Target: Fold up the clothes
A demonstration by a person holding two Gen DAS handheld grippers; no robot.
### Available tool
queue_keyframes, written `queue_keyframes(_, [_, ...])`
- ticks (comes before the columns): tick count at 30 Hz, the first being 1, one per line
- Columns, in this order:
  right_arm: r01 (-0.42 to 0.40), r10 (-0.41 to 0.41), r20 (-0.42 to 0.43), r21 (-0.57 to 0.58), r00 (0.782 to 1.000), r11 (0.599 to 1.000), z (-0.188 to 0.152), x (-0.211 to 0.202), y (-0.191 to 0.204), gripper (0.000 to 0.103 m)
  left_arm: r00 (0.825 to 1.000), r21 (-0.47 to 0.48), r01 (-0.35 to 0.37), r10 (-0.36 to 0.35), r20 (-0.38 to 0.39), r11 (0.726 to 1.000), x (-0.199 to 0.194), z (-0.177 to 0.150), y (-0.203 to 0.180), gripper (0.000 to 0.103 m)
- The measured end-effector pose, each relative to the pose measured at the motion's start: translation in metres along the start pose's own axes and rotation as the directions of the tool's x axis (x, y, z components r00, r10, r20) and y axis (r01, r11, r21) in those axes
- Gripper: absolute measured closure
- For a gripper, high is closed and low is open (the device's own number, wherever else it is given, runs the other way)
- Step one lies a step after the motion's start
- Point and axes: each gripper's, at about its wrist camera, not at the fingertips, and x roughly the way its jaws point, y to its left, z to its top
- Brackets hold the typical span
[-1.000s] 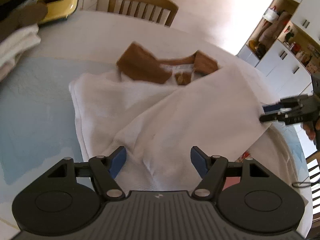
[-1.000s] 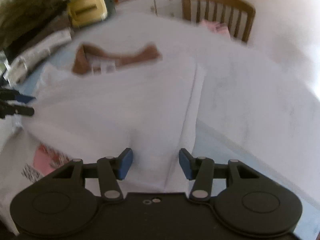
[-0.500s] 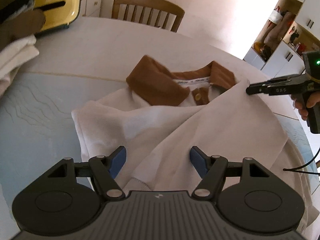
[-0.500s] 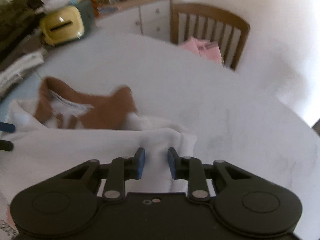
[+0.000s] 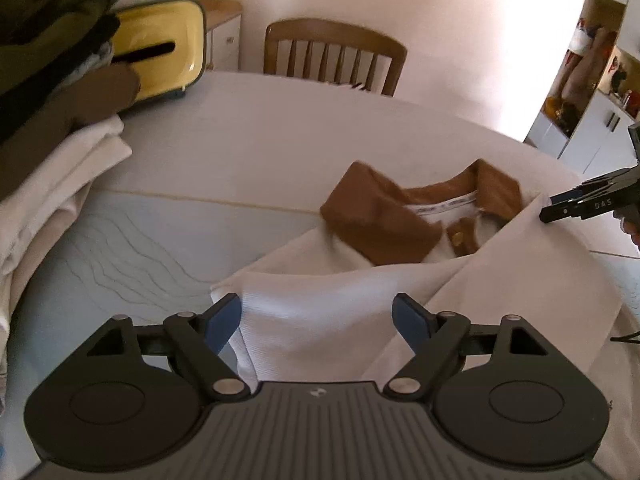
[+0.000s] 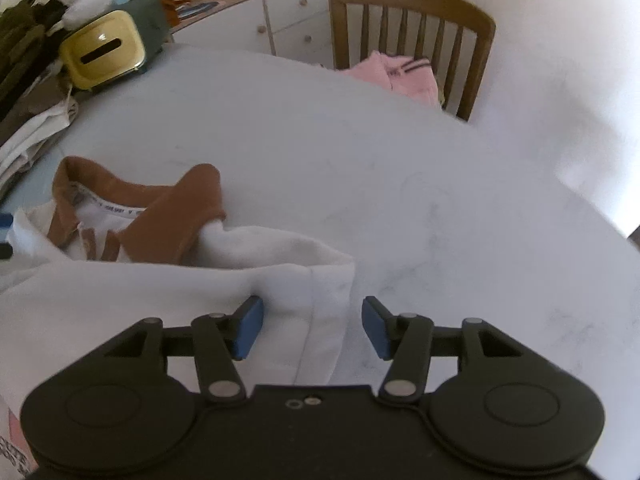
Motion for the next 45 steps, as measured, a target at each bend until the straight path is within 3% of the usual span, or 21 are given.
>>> queue_keyframes(4, [-0.010, 0.009, -0.009, -0.034, 1.000, 0.999, 0.006, 0.008, 0.005, 0.000, 1.000, 0.007, 0.013, -0.013, -0.021, 1.000, 0.012, 0.001, 0.001, 0.017])
queue_keyframes(7, [-0.016, 0.016, -0.010, -0.058, 1.000, 0.998, 0.010, 0.010, 0.011, 0.000, 0.999, 0.010, 0.025, -0.025, -0.022, 1.000, 0.018, 0.003, 0.000, 0.003])
queue_keyframes(9, [-0.017, 0.017, -0.013, -0.079, 1.000, 0.997, 0.010, 0.011, 0.015, 0.000, 1.000, 0.031, 0.002, -0.001, -0.031, 1.000, 0.021, 0.004, -0.002, 0.000])
queue_keyframes(11, [-0.029, 0.027, -0.019, -0.088, 0.999, 0.996, 0.010, 0.011, 0.015, 0.000, 0.999, 0.053, -0.023, 0.025, -0.039, 0.998, 0.023, 0.005, -0.004, 0.001])
queue_keyframes(13, [-0.051, 0.048, -0.034, -0.087, 0.998, 0.995, 0.009, 0.009, 0.011, 0.000, 0.998, -0.008, -0.048, 0.048, -0.033, 0.999, 0.019, 0.004, 0.007, 0.001])
queue_keyframes(18, [-0.051, 0.049, -0.042, -0.037, 0.998, 0.998, 0.007, 0.002, -0.007, 0.000, 0.998, -0.168, -0.011, 0.000, -0.069, 0.986, 0.019, 0.001, 0.035, 0.000])
queue_keyframes(25, [-0.053, 0.050, -0.037, -0.089, 0.998, 0.995, 0.013, 0.010, 0.016, 0.000, 0.997, -0.160, 0.004, -0.016, -0.074, 0.987, 0.031, 0.012, 0.026, 0.000])
queue_keyframes(28, [-0.018, 0.013, -0.039, -0.124, 0.999, 0.992, 0.016, 0.014, 0.027, 0.000, 0.996, -0.142, -0.011, -0.002, -0.088, 0.990, 0.037, 0.017, 0.017, 0.000])
queue_keyframes(34, [-0.012, 0.011, -0.015, -0.073, 1.000, 0.997, 0.016, 0.007, 0.023, 0.000, 0.996, -0.172, -0.015, 0.001, -0.087, 0.985, 0.036, 0.017, 0.013, 0.002])
queue_keyframes(36, [-0.015, 0.015, 0.010, -0.083, 1.000, 0.996, 0.013, 0.000, 0.026, 0.000, 0.996, -0.192, -0.015, -0.002, -0.086, 0.981, 0.033, 0.017, 0.013, 0.018])
queue_keyframes(38, [-0.024, 0.027, 0.040, -0.082, 0.999, 0.996, 0.010, -0.015, 0.027, 0.000, 0.995, -0.191, -0.013, -0.006, -0.097, 0.982, 0.030, 0.017, 0.012, 0.042])
queue_keyframes(39, [-0.029, 0.034, 0.056, -0.081, 0.998, 0.996, 0.009, -0.022, 0.028, 0.000, 0.995, -0.189, -0.006, -0.013, -0.101, 0.982, 0.027, 0.018, 0.011, 0.066])
queue_keyframes(40, [-0.035, 0.040, 0.072, -0.080, 0.997, 0.996, 0.007, -0.030, 0.029, 0.000, 0.994, -0.196, 0.014, -0.034, -0.101, 0.981, 0.025, 0.018, 0.011, 0.075])
queue_keyframes(45, [-0.068, 0.079, 0.155, -0.077, 0.985, 0.995, -0.003, -0.076, 0.032, 0.000, 0.996, -0.187, 0.079, -0.083, -0.012, 0.979, -0.009, 0.011, 0.005, 0.085])
